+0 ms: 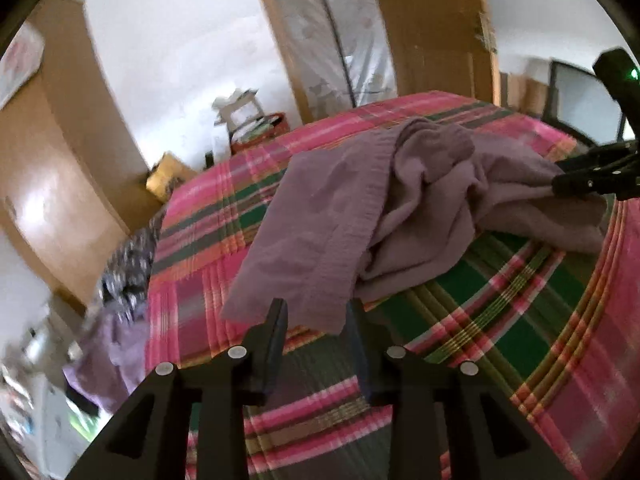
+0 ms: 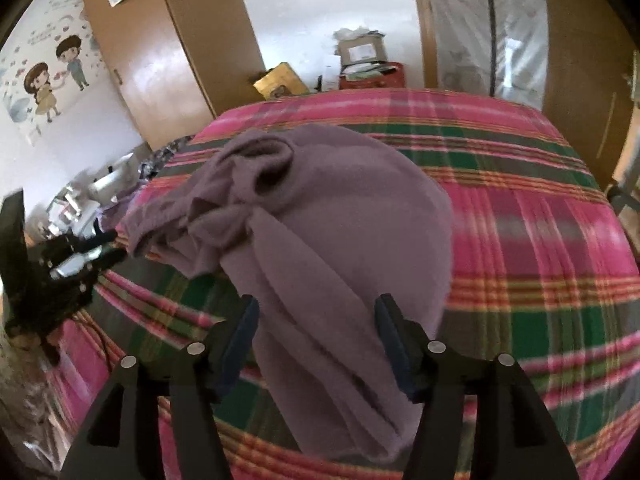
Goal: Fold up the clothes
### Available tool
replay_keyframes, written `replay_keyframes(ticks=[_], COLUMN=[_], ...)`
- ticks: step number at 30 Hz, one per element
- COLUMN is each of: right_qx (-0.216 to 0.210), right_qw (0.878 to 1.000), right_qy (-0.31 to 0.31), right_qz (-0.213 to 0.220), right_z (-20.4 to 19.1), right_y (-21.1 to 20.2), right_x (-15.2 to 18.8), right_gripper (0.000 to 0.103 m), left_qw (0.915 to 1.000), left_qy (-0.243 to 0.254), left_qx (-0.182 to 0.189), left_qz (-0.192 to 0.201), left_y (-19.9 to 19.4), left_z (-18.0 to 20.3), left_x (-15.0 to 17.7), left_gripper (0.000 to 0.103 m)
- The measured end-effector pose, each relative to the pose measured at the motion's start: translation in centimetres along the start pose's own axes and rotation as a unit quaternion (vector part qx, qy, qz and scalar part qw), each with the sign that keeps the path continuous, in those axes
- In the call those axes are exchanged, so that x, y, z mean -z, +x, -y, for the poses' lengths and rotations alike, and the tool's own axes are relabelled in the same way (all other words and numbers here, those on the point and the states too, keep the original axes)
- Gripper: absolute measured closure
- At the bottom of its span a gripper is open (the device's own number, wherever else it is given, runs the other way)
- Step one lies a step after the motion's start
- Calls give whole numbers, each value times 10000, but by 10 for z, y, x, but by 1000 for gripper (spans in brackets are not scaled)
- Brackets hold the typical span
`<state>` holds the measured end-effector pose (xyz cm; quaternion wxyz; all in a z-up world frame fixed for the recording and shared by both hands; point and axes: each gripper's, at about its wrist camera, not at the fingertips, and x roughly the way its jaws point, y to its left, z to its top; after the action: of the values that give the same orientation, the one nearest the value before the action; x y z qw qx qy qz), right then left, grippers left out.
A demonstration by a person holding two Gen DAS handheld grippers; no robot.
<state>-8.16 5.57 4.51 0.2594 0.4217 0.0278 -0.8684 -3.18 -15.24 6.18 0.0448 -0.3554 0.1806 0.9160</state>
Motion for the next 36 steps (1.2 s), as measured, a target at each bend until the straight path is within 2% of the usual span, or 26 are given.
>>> replay_keyframes(ticks=[4, 11, 14, 19, 26, 31, 33, 35, 36], right_qx=[296, 904, 967, 1160, 904, 645, 608, 558, 546], right_qw=[9987, 9877, 9854, 9865, 9928, 9967, 9973, 9979, 9980], right_qy=[-403, -1273, -1403, -1150, -785, -483, -410, -328, -295], right_qz=[-6, -85, 21, 93, 24, -42, 10, 81, 119], right_z=[-8, -27, -26, -10, -1, 4, 6, 10, 12], right_y=[0, 18, 19, 16, 22, 26, 24, 22, 20], right_x=[15, 25, 29, 30, 24, 16, 16, 17, 17], right_gripper=[37, 34, 32, 30, 30, 45, 54, 60, 64], left_qw=[9987, 9965, 9962, 9960, 9932, 9911, 9910, 9905, 9901], left_qy=[426, 517, 351, 89, -698, -908, -919, -1008, -1059], left_qx=[-252, -558, -610, -694, -505, -313, -267, -128, -53], left_qz=[-119, -352, -504, -561, -777, -920, -933, -923, -919], left_y=[14, 35, 46, 53, 70, 79, 77, 78, 78], left_z=[13, 10, 1, -11, -40, -48, -47, -51, -53], left_x=[-4, -13, -15, -18, -25, -25, -25, -27, -28], left_gripper=[70, 69, 68, 68, 68, 72, 78, 91, 91])
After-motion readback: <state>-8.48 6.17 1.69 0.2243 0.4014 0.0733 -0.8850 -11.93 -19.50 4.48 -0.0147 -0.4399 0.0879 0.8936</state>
